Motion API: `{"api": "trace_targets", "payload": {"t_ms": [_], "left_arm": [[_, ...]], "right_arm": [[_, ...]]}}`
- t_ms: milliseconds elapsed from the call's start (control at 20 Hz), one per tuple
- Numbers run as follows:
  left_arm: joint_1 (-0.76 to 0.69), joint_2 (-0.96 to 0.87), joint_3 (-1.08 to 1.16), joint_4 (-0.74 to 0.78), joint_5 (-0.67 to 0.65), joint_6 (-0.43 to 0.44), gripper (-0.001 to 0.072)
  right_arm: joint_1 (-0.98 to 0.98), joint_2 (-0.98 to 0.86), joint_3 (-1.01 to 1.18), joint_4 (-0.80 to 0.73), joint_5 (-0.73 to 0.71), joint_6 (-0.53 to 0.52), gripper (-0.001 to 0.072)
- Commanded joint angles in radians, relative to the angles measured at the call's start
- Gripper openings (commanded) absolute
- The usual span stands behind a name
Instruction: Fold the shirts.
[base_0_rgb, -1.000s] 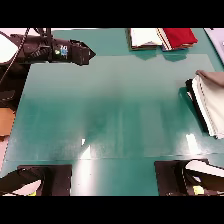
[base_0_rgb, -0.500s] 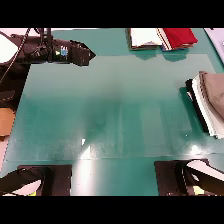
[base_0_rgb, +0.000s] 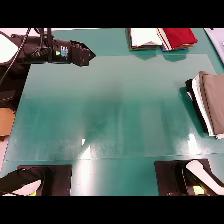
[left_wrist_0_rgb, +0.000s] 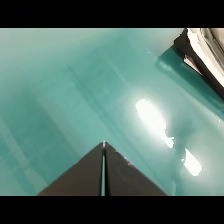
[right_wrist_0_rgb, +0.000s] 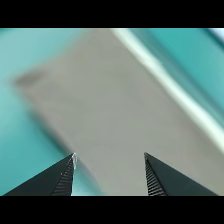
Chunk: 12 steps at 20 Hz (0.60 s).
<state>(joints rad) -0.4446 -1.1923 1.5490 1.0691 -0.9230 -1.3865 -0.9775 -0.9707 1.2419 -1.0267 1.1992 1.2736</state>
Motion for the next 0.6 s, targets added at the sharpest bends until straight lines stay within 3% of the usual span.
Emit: {"api": "trace_targets", "payload": {"t_ms": [0,300,350,450,550], "left_arm": [[0.0,0.0,0.0,0.002,0.009,0.0,0.0032],[0.0,0.0,0.0,0.023,0.003,0.0,0.0032],[0.0,0.0,0.0,0.023,0.003,0.0,0.0032],[0.0,0.0,0.0,0.023,0.009,0.0,0.0032],[0.0,0.0,0.0,0.023,0.011,0.0,0.0032]], "right_arm": [[0.248,0.024,-0.002,0.091,-0.02,0.001,0.0516],[0.768,-0.022,-0.001,0.082,-0.062,0.0,0.0487],[0.833,-0.032,-0.001,0.081,-0.075,0.0,0.0372],[0.928,-0.048,-0.001,0.081,-0.09,-0.001,0.0019],[0.986,-0.063,-0.001,0.081,-0.098,-0.003,0.002]]}}
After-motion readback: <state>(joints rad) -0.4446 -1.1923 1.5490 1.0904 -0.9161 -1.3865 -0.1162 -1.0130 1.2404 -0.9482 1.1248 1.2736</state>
